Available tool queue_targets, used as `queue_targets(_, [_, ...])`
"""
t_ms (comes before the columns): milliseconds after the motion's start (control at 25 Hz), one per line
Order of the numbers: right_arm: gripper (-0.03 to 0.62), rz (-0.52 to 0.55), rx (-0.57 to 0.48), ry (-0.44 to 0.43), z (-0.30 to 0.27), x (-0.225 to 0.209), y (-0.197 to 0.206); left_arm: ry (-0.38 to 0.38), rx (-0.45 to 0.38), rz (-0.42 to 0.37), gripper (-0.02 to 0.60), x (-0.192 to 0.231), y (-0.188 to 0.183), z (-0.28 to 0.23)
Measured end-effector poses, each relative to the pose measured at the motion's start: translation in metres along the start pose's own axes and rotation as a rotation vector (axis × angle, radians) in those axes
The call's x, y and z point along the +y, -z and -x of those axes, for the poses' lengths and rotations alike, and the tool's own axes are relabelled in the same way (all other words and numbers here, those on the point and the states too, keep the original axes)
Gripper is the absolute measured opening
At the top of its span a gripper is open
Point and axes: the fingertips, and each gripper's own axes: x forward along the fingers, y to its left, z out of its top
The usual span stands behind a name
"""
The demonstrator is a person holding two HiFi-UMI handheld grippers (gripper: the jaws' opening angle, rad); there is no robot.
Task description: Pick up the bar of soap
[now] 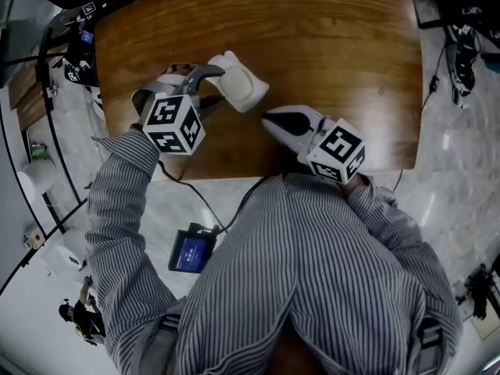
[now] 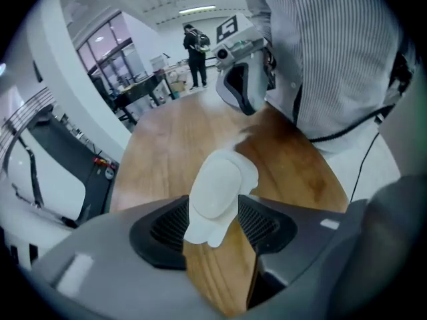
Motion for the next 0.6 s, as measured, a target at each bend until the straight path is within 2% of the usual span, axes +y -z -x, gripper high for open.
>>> queue_targets(240, [0.003,-0.009,0.014,-0.005,0.007,0.005,0.002,0.140,0.057,-0.337,0.241,-0.006,-0.005,-0.009])
queue_targets(360, [0.003,-0.015,0.013,0.008,0.009,0.001,0.004,0.202,0.093,-0.485,0.271,-0.010,0.000,-0.020])
queue_targets(440, [0.003,-0.020,0.014,0.013,0.009,0.001,0.006,0.234,0.095,-0.539,0.281,-0.011,0.001,-0.025])
queue_targets(600, [0.003,-0.029,0.019,0.017,0.009,0.000,0.007,0.287,0.066,-0.574,0.290,-0.012,-0.007,-0.032])
